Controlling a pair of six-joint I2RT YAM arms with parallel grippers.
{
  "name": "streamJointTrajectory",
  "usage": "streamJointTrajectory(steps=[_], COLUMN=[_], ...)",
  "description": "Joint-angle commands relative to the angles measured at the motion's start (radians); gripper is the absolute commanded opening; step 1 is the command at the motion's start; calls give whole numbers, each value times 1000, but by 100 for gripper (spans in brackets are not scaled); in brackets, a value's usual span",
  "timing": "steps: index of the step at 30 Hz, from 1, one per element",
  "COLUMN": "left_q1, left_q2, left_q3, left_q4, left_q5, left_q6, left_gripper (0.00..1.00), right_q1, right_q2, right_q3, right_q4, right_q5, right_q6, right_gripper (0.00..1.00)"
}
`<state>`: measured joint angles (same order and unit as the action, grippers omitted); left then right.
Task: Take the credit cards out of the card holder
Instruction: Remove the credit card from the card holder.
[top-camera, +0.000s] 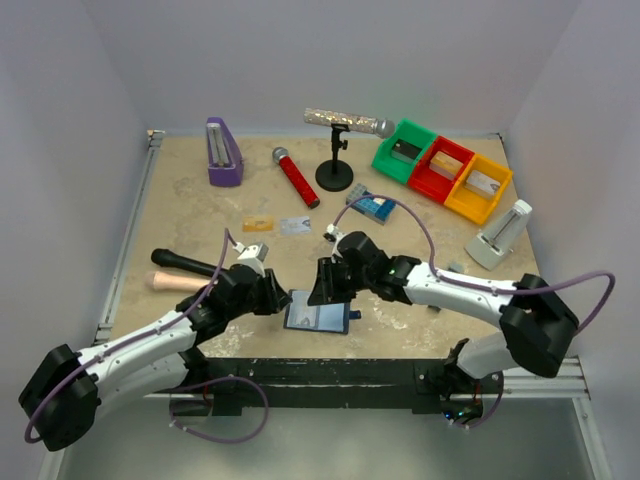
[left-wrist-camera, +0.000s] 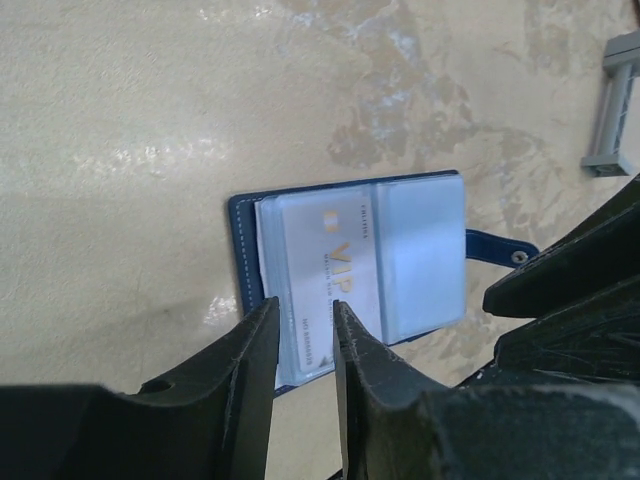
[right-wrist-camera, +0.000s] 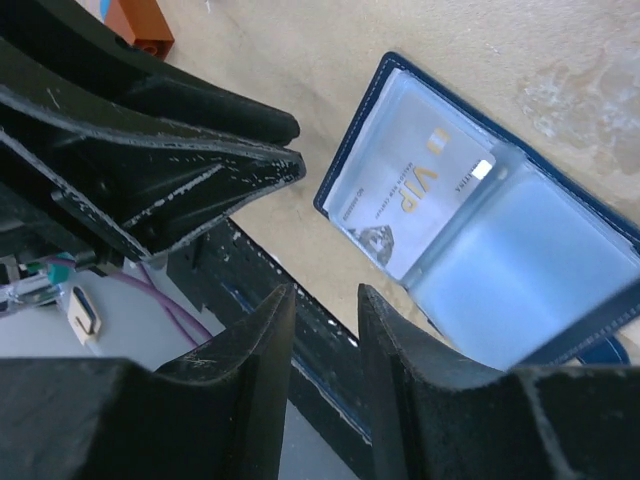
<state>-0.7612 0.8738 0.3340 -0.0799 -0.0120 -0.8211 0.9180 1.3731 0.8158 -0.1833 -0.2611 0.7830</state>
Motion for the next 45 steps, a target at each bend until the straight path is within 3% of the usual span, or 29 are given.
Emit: streamJointTrajectory(steps=[1,22,45], left_q1=[5,3,-9], left_q2=[33,126,195], left_q3=[-41,-128,-191], left_q4=[63,334,410], left_q5=[-36,84,95], left_q6=[-32,-61,-92], left_gripper=[32,29,26], right_q1=[2,-5,-16], right_q2=[76,211,236], right_q3=[-15,-124,-162], right_q4=[177,327,390], right_q5=[-59,-66,-73], right_q6=[94,167,193], right_gripper=[38,41,41])
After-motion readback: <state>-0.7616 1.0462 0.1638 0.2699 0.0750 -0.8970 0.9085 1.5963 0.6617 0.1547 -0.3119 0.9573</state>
